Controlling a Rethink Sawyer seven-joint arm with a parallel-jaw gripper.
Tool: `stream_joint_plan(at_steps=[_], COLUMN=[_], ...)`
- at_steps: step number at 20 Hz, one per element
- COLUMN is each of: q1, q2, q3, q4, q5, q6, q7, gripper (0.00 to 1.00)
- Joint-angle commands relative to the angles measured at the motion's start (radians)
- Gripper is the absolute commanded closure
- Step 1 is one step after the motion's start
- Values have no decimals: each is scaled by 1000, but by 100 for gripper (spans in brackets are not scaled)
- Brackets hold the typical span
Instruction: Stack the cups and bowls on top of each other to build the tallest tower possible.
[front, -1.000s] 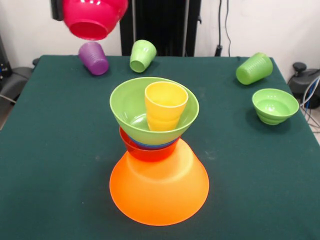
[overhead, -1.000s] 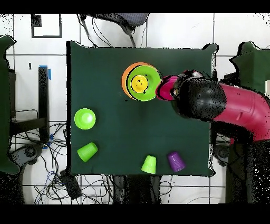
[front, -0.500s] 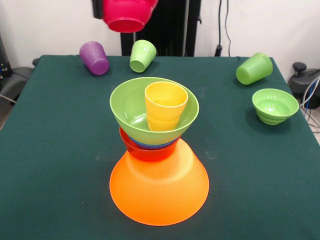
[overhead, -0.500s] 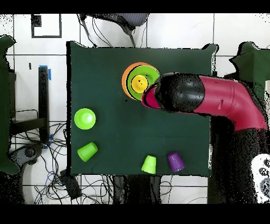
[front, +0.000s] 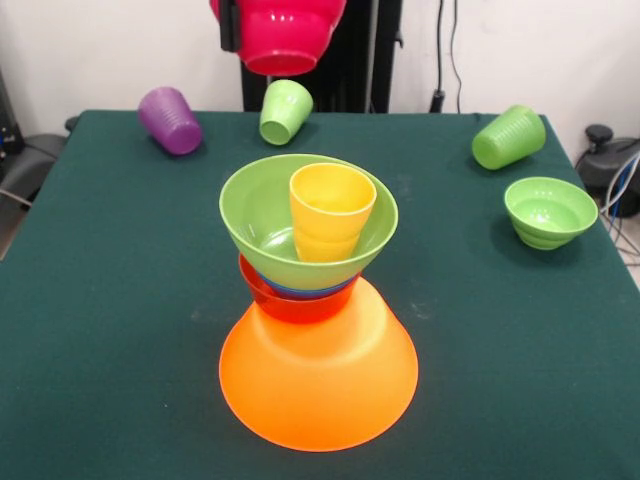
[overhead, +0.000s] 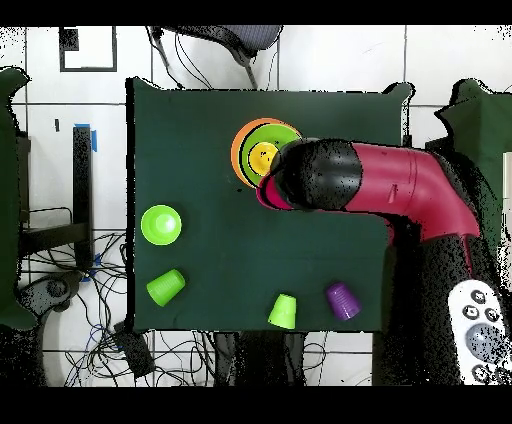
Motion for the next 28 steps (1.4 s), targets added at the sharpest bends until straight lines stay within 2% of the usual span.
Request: stream_joint_plan(at_steps=[1, 3, 5, 13, 18, 25, 28], q1=[66, 82, 112, 191, 236, 247, 247], q2=[132, 152, 172, 222, 217, 206, 178], q3=[-86, -105, -136, -219, -290, -325, -348], q4=[5, 5, -12, -50, -66, -34, -23], q5=[-124, -132, -174, -207, -273, -288, -300], q6=[27, 4, -13, 78, 192, 189, 264], q7=[215, 230, 254, 257, 163, 113, 48], gripper=[100, 100, 100, 100, 100, 100, 100])
